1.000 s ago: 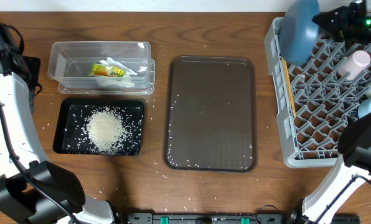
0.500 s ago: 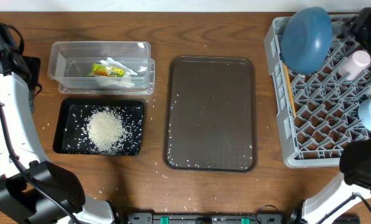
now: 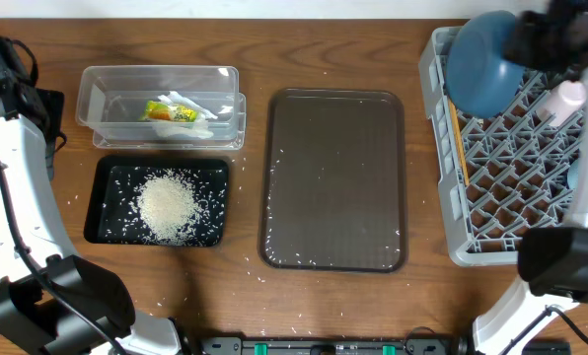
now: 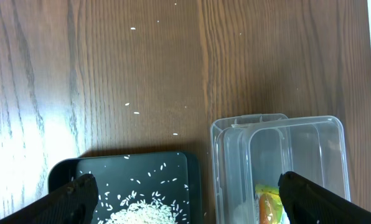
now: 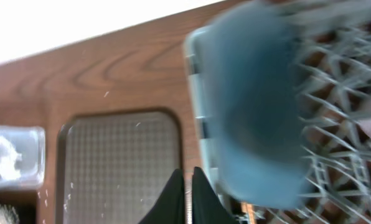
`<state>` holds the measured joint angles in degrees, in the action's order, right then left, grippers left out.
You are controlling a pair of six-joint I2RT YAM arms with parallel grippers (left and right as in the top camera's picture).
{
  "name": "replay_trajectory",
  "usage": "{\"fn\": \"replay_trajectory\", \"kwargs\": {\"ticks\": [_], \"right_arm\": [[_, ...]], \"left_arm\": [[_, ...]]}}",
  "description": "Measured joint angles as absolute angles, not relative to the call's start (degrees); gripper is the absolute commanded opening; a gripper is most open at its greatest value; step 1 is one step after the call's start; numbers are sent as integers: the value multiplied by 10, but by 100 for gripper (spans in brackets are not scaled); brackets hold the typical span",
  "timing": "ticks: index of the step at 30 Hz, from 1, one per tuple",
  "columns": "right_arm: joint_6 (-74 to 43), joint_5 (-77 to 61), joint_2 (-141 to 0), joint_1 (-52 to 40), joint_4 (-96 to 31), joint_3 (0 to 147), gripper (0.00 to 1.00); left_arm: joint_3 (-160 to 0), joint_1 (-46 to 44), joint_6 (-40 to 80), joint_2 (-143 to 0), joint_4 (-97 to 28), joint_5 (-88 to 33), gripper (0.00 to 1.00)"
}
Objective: Sort waste into correct bins and load items into the dishwasher rack
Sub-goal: 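Lower the blue bowl into the rack and release it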
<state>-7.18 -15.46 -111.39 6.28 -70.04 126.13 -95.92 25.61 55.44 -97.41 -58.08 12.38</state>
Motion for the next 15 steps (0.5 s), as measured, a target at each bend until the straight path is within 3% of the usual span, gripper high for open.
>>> {"fn": "replay_trajectory", "kwargs": {"ticks": [6,15], "right_arm": [[-63,-90,-1151,11,-695,1261,1],[-100,45,-1224,14,-692,1255,1]], "left_arm": [[-959,256,554,-974,-581,124,95],[-959,256,554,-974,-581,124,95]]}}
